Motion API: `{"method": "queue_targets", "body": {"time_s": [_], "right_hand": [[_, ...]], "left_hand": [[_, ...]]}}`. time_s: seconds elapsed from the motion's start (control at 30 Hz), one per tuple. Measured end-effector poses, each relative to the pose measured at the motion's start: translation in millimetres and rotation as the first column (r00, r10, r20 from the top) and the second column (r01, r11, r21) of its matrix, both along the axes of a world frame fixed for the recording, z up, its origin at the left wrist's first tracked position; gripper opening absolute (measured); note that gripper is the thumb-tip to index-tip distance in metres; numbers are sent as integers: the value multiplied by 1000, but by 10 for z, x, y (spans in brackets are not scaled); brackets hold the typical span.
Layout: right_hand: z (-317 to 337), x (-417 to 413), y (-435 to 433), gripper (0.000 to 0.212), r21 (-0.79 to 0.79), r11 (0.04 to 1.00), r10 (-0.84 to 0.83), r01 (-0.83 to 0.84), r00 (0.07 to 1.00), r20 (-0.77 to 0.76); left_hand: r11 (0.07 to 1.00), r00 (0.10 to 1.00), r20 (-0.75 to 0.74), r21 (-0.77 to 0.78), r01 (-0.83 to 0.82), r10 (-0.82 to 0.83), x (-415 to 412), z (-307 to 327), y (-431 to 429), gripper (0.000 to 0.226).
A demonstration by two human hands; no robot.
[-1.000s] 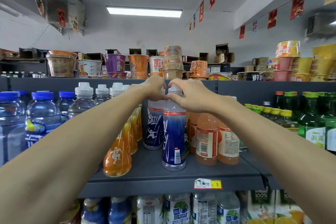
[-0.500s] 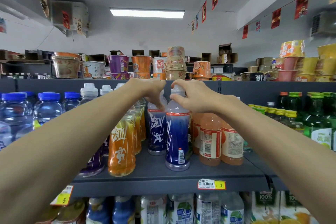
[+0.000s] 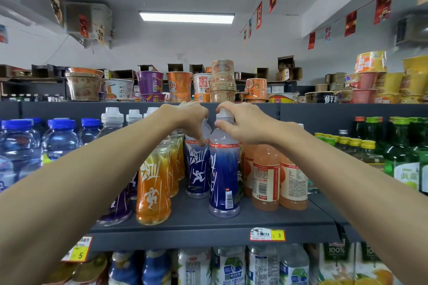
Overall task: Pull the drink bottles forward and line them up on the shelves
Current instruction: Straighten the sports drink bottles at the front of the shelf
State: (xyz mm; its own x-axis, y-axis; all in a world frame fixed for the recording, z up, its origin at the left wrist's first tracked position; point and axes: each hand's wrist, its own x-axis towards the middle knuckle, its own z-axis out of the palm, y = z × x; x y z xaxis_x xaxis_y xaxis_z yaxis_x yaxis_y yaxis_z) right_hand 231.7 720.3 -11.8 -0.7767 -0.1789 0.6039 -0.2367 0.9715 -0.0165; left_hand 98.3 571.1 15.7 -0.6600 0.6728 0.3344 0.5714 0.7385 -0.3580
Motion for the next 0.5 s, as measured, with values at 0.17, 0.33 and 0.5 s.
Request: {"method": "queue_targets", "body": {"time_s": [0.17, 0.33, 0.5], "right_hand": [[-13, -10, 5, 47, -3, 1000, 8, -8, 1000, -9], [-12, -17, 2, 48, -10, 1000, 5, -5, 1000, -3], [-6, -5, -1, 49, -23, 1000, 6, -6, 1000, 17]], "left_hand": [[1000, 1000, -2, 13, 12, -11, -51, -15, 5, 94], [999, 1000, -21, 22, 24, -24, -59, -42, -15, 95], [999, 1000, 27, 39, -12, 11, 7, -68, -10, 101]]}}
